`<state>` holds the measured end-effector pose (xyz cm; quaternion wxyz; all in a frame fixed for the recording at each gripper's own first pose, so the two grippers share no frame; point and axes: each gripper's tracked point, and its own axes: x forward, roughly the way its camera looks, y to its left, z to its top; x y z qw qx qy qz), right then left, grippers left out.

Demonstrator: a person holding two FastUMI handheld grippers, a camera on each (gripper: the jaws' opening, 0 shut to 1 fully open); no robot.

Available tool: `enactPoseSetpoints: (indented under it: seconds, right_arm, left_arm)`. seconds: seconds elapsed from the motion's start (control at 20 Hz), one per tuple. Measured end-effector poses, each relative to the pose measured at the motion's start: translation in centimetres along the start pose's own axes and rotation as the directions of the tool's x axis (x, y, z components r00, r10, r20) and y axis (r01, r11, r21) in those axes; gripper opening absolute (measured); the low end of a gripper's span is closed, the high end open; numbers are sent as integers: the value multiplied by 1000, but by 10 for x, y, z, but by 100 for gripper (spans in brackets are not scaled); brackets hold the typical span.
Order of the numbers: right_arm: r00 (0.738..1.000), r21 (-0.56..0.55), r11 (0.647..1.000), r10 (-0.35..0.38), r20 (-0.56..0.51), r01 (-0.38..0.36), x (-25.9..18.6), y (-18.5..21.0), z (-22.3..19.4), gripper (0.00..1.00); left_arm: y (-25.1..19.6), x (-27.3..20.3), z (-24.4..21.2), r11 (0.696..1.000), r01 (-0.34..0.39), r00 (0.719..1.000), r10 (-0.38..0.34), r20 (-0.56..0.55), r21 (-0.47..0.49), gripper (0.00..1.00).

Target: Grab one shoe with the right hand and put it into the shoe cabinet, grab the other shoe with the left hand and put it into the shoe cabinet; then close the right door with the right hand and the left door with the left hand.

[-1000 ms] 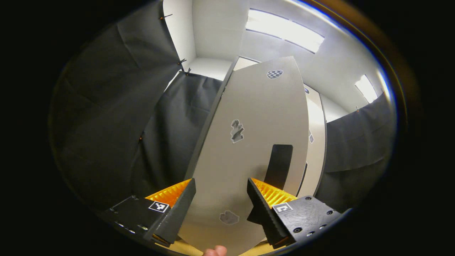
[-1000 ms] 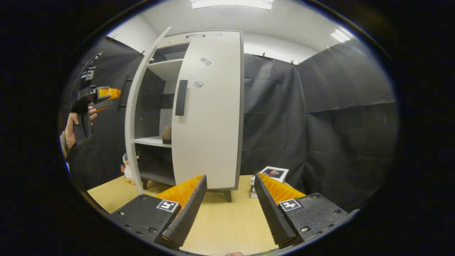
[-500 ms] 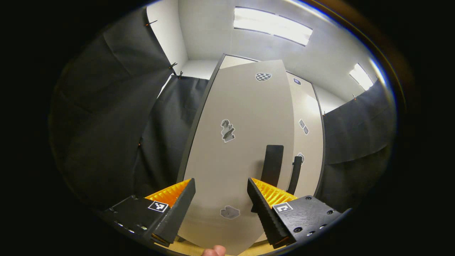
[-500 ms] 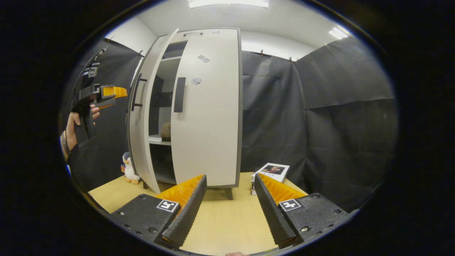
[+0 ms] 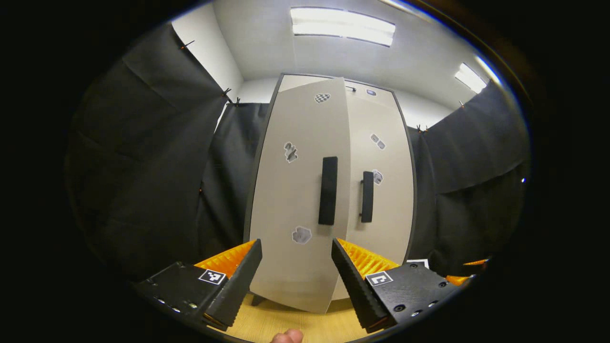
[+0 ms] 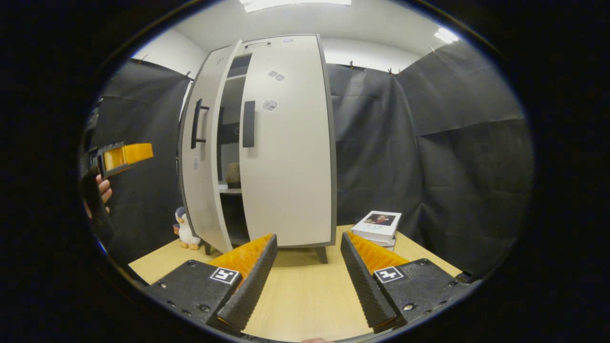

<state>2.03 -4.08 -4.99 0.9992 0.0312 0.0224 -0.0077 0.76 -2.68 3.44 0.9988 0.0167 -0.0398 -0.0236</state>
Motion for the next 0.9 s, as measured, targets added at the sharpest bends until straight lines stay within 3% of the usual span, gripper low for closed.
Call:
enactPoseSetpoints:
  seconds: [0.35, 0.9]
  right_arm:
    - [999, -2, 999, 33, 21, -33, -18, 16, -7, 88]
    - [997, -7, 997, 74, 12, -74, -22, 19, -5, 88]
  left_arm:
    - [-49, -61, -46, 997, 55, 991, -60, -119, -51, 91]
    - [-49, -70, -52, 998, 36, 990, -42, -133, -42, 91]
